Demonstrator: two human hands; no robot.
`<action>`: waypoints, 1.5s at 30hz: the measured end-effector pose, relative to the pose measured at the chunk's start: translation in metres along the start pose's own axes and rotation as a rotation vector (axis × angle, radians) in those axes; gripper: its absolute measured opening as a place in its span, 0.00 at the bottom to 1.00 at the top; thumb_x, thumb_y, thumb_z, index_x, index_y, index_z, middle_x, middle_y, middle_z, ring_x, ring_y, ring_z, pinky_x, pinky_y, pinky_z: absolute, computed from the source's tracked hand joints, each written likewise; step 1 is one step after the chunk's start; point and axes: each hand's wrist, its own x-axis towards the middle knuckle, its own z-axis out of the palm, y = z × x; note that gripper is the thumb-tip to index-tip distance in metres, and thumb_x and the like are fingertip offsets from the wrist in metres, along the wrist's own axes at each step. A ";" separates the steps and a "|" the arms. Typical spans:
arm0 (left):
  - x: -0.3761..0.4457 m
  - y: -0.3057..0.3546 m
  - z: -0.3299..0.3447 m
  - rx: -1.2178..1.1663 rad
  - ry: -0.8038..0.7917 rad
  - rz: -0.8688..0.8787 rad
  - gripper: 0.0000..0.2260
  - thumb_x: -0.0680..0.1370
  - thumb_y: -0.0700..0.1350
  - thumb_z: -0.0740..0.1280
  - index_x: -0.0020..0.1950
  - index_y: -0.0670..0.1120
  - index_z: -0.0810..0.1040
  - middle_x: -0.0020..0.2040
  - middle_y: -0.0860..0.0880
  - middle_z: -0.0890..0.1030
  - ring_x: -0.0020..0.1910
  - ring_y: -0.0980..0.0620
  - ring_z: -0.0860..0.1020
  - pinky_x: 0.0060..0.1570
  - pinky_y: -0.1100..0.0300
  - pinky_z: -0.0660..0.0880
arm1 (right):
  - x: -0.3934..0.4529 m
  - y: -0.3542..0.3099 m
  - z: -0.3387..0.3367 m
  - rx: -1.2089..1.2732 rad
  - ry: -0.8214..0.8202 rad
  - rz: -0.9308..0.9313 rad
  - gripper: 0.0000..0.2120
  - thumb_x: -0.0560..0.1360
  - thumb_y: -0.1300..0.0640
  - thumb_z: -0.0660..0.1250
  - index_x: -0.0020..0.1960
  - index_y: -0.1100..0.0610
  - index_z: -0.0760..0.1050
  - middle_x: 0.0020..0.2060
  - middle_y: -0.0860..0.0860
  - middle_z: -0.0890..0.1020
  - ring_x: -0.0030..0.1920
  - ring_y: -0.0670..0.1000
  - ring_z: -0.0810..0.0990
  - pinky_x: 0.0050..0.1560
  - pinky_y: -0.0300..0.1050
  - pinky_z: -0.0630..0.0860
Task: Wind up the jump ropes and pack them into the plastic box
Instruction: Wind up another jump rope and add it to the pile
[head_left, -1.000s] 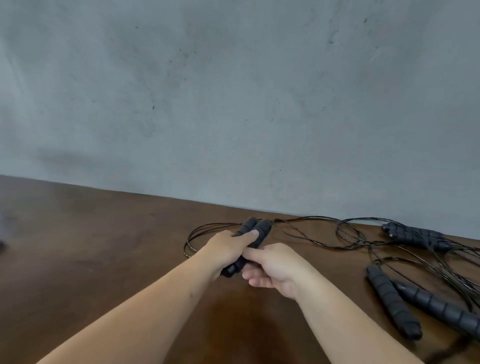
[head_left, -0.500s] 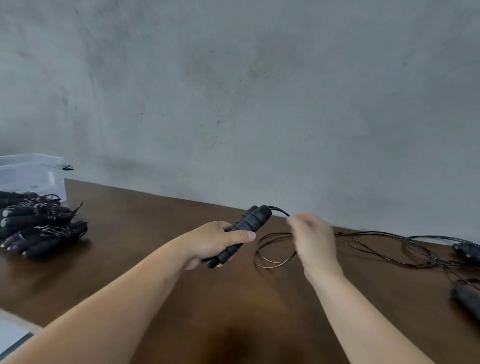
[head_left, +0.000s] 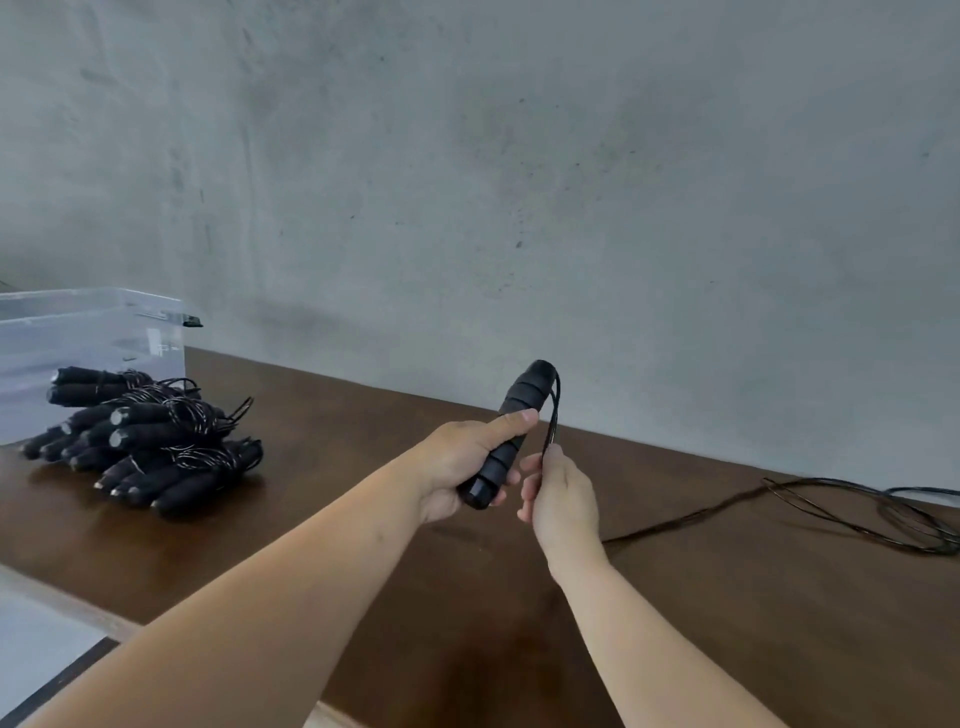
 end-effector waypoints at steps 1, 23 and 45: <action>0.003 -0.002 -0.004 -0.044 0.001 -0.006 0.21 0.71 0.54 0.75 0.53 0.39 0.77 0.42 0.41 0.77 0.34 0.48 0.75 0.31 0.57 0.73 | -0.003 0.001 0.007 -0.095 -0.041 -0.023 0.22 0.85 0.50 0.48 0.45 0.58 0.76 0.30 0.52 0.76 0.28 0.49 0.74 0.37 0.47 0.74; 0.089 -0.002 -0.088 0.903 0.011 0.089 0.23 0.71 0.59 0.74 0.58 0.49 0.72 0.44 0.52 0.79 0.40 0.54 0.77 0.40 0.61 0.73 | 0.049 -0.030 0.002 -0.922 -0.691 -0.285 0.12 0.80 0.47 0.62 0.44 0.50 0.79 0.33 0.45 0.77 0.32 0.45 0.73 0.34 0.41 0.68; 0.104 0.035 -0.147 1.118 -0.487 0.083 0.15 0.66 0.52 0.66 0.51 0.52 0.73 0.38 0.49 0.78 0.34 0.49 0.75 0.37 0.54 0.72 | 0.132 -0.112 0.049 -0.736 -0.701 -0.207 0.08 0.66 0.55 0.80 0.42 0.53 0.84 0.33 0.46 0.80 0.33 0.41 0.76 0.36 0.32 0.69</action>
